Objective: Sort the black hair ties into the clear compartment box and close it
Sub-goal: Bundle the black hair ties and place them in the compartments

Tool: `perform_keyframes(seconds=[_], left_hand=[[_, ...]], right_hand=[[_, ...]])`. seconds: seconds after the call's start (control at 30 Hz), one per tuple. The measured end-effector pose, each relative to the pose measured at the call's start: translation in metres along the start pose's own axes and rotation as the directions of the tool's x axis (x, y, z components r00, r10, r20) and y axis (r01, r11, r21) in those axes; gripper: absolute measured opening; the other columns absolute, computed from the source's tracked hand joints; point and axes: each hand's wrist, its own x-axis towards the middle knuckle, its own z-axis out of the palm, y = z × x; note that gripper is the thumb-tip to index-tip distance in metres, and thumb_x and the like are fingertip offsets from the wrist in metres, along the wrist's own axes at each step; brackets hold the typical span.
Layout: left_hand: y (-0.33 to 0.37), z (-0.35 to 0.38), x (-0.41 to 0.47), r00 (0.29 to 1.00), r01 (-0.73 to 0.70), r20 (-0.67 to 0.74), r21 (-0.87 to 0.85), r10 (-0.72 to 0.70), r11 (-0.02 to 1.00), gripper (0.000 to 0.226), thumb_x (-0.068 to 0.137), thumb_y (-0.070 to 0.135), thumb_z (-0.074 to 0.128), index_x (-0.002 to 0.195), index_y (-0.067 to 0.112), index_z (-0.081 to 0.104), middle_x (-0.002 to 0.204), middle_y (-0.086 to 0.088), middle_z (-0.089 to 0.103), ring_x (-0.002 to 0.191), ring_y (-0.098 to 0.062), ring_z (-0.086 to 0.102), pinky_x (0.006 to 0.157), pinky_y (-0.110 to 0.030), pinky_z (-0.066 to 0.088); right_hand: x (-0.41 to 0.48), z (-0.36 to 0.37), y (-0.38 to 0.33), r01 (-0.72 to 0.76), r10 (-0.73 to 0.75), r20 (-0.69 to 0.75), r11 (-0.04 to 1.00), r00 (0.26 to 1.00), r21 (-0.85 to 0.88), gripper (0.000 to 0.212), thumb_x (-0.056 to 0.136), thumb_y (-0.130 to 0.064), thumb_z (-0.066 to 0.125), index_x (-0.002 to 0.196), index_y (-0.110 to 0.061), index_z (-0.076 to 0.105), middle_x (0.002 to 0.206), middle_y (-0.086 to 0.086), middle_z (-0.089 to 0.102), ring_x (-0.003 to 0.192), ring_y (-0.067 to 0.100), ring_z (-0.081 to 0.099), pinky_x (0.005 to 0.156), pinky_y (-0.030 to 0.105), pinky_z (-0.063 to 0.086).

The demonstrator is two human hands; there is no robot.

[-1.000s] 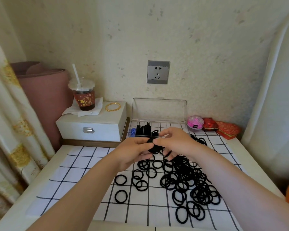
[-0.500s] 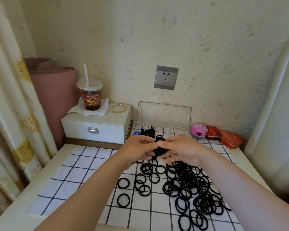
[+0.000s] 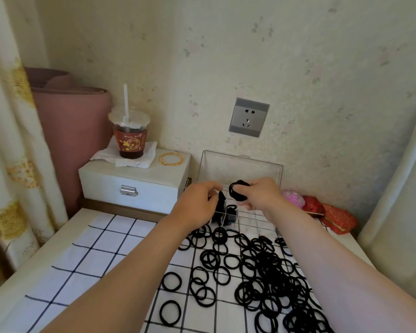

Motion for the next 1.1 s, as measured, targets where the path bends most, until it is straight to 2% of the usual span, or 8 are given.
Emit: perform_keyframes(seconds=[0.17, 0.3, 0.47, 0.57, 0.73, 0.87, 1.0, 1.1], left_hand=[[-0.014, 0.011, 0.015, 0.995, -0.096, 0.035, 0.182, 0.091, 0.979, 0.042, 0.098, 0.026, 0.052, 0.14, 0.028, 0.05, 0.136, 0.001, 0.054, 0.135, -0.015, 0.034, 0.108, -0.028, 0.03], [-0.024, 0.015, 0.017, 0.993, -0.112, 0.051, 0.25, 0.103, 0.962, 0.048, 0.099, 0.033, 0.05, 0.146, 0.028, 0.043, 0.144, 0.0, 0.047, 0.14, -0.016, 0.023, 0.112, -0.03, 0.023], [-0.025, 0.021, 0.019, 0.987, -0.161, 0.077, 0.358, 0.143, 0.92, 0.053, 0.097, 0.041, 0.047, 0.149, 0.034, 0.036, 0.144, 0.0, 0.046, 0.138, -0.019, 0.025, 0.114, -0.035, 0.022], [-0.024, 0.024, 0.022, 0.982, -0.189, 0.104, 0.412, 0.16, 0.892, 0.054, 0.097, 0.043, 0.045, 0.149, 0.038, 0.034, 0.147, 0.0, 0.042, 0.139, -0.019, 0.023, 0.114, -0.037, 0.02], [-0.023, 0.026, 0.024, 0.985, -0.169, 0.118, 0.471, 0.128, 0.866, 0.052, 0.098, 0.048, 0.041, 0.149, 0.041, 0.033, 0.152, -0.001, 0.034, 0.143, -0.019, 0.016, 0.116, -0.039, 0.016], [-0.021, 0.025, 0.023, 0.986, -0.156, 0.135, 0.487, 0.103, 0.859, 0.05, 0.099, 0.049, 0.037, 0.149, 0.041, 0.034, 0.155, -0.001, 0.029, 0.145, -0.018, 0.012, 0.118, -0.039, 0.012], [-0.02, 0.025, 0.023, 0.986, -0.143, 0.139, 0.474, 0.087, 0.869, 0.049, 0.1, 0.049, 0.036, 0.148, 0.041, 0.036, 0.155, 0.001, 0.029, 0.145, -0.017, 0.011, 0.118, -0.038, 0.012], [-0.019, 0.025, 0.023, 0.99, -0.131, 0.102, 0.435, 0.096, 0.891, 0.051, 0.098, 0.047, 0.043, 0.148, 0.036, 0.038, 0.152, 0.002, 0.035, 0.143, -0.017, 0.017, 0.117, -0.037, 0.014]], right_hand=[[0.021, 0.014, 0.004, 0.09, -0.124, -0.05, 0.899, 0.991, -0.429, 0.03, 0.083, -0.029, 0.076, 0.082, 0.001, 0.073, 0.074, 0.013, 0.072, 0.068, 0.025, 0.068, 0.054, 0.027, 0.045], [0.027, 0.02, 0.003, 0.11, -0.144, 0.0, 0.759, 0.99, -0.642, 0.028, 0.081, -0.028, 0.075, 0.068, -0.006, 0.064, 0.057, 0.0, 0.05, 0.05, 0.013, 0.045, 0.043, 0.024, 0.031], [0.036, 0.034, 0.005, 0.136, -0.159, 0.052, 0.578, 0.986, -0.805, 0.031, 0.082, -0.011, 0.066, 0.058, -0.011, 0.047, 0.058, 0.0, 0.045, 0.049, 0.012, 0.041, 0.04, 0.023, 0.026], [0.039, 0.038, 0.007, 0.185, -0.165, 0.111, 0.544, 0.98, -0.819, 0.031, 0.084, -0.006, 0.062, 0.058, -0.01, 0.045, 0.059, 0.001, 0.045, 0.05, 0.012, 0.041, 0.042, 0.023, 0.026], [0.035, 0.011, 0.003, 0.21, -0.111, 0.202, 0.786, 0.973, -0.581, 0.022, 0.077, -0.012, 0.072, 0.083, 0.009, 0.068, 0.068, 0.014, 0.052, 0.067, 0.026, 0.053, 0.058, 0.033, 0.041], [0.025, -0.009, 0.007, 0.254, -0.146, 0.246, 0.828, 0.958, -0.499, 0.042, 0.085, -0.012, 0.073, 0.126, -0.005, 0.066, 0.119, 0.012, 0.068, 0.098, 0.02, 0.067, 0.082, 0.033, 0.058], [0.016, -0.013, 0.011, 0.425, -0.296, 0.305, 0.639, 0.905, -0.641, 0.027, 0.092, -0.019, 0.064, 0.117, -0.015, 0.074, 0.119, -0.003, 0.068, 0.107, 0.015, 0.062, 0.091, 0.024, 0.046], [0.01, -0.004, 0.014, 0.476, -0.297, 0.376, 0.445, 0.878, -0.758, 0.04, 0.081, -0.036, 0.045, 0.091, -0.011, 0.075, 0.095, 0.003, 0.07, 0.088, 0.025, 0.064, 0.079, 0.039, 0.054]])
